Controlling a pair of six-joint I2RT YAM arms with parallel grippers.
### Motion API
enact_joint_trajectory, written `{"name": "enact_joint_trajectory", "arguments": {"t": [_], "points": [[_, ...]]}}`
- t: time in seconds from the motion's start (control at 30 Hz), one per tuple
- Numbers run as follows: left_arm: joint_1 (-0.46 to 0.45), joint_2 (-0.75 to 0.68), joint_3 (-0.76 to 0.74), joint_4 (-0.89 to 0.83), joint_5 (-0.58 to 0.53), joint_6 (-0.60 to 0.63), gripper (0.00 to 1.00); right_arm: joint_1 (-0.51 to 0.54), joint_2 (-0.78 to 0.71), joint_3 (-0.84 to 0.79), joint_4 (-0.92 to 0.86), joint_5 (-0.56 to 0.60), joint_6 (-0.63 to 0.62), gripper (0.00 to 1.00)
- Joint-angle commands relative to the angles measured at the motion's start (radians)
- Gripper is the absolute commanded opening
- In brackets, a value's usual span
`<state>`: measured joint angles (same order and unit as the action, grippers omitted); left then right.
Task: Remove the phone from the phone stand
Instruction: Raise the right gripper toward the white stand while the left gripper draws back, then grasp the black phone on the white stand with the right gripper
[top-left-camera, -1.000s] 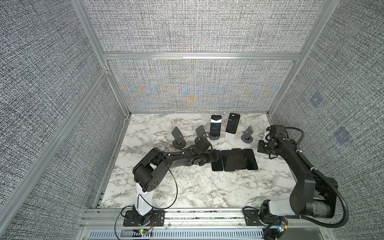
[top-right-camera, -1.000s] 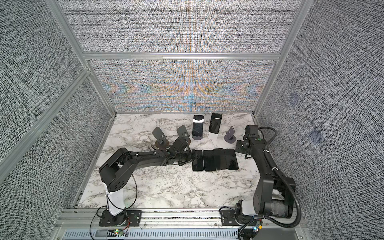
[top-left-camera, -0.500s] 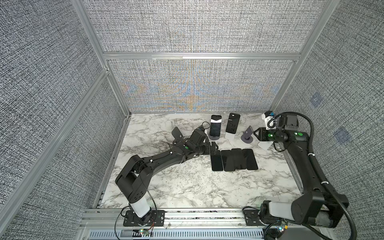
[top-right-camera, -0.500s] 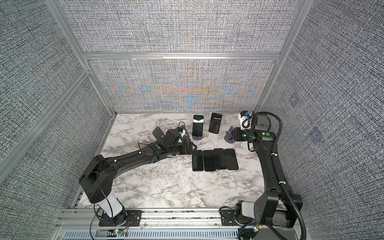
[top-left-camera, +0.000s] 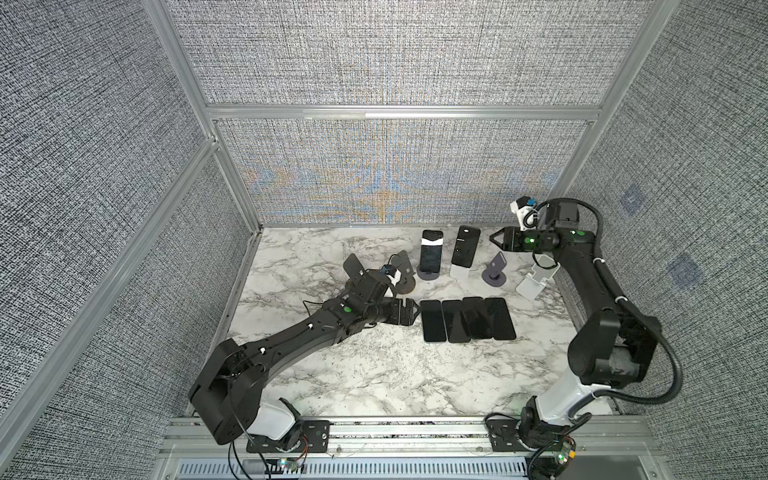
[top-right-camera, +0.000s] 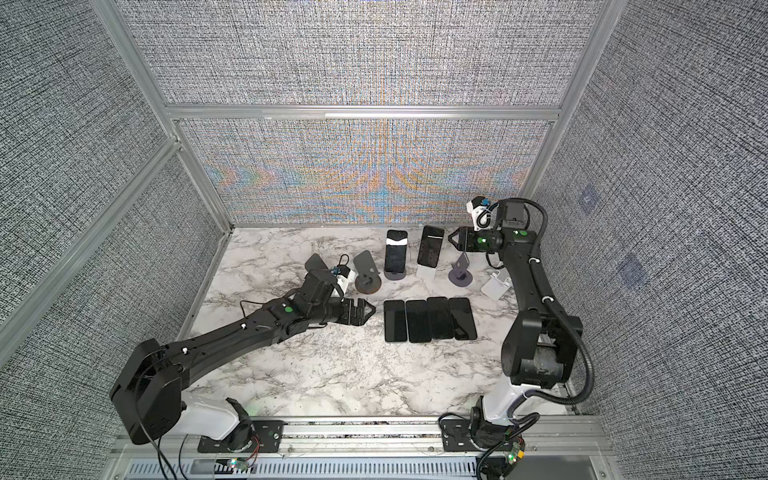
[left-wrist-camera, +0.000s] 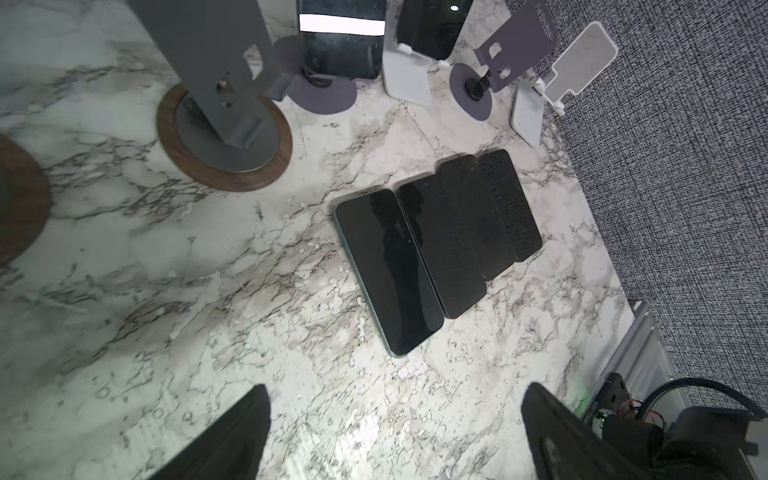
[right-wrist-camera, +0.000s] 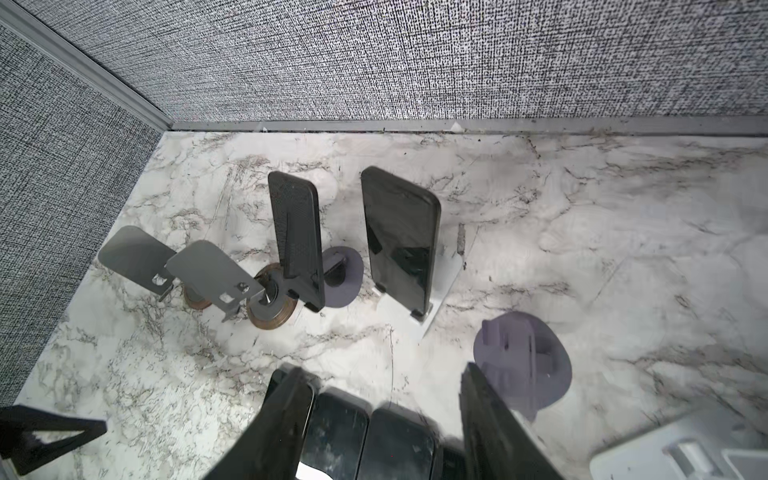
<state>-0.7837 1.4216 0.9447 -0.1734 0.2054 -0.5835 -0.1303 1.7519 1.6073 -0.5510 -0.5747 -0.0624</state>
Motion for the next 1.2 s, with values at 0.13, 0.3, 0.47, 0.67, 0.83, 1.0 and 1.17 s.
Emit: {"name": "enact_joint_trajectory", "arguments": {"t": [0.13,0.3,0.47,0.67,0.83,1.0,1.17], "points": [[0.001,-0.036,-0.011,-0.063,-0.038,0.017,0.95,-0.002,0.197,0.113,0.124,-0.125,-0.068,0.6],[0.003,-0.03,-0.004,-0.081,-0.061,0.001,0.94,0.002,0.312,0.192,0.165,-0.18,-0.025,0.6],[0.003,0.002,0.018,-0.078,-0.034,-0.01,0.93,0.018,0.379,0.221,0.186,-0.205,-0.019,0.61],[0.002,0.044,0.037,-0.062,-0.01,-0.013,0.93,0.027,0.439,0.253,0.185,-0.247,-0.014,0.58],[0.002,0.068,0.077,-0.097,0.011,0.011,0.93,0.026,0.448,0.234,0.21,-0.266,-0.009,0.53],[0.003,0.076,0.078,-0.088,0.014,0.005,0.93,0.026,0.436,0.203,0.24,-0.27,0.004,0.46],[0.002,0.085,0.083,-0.083,0.022,0.004,0.93,0.026,0.416,0.185,0.255,-0.275,0.008,0.37]]}}
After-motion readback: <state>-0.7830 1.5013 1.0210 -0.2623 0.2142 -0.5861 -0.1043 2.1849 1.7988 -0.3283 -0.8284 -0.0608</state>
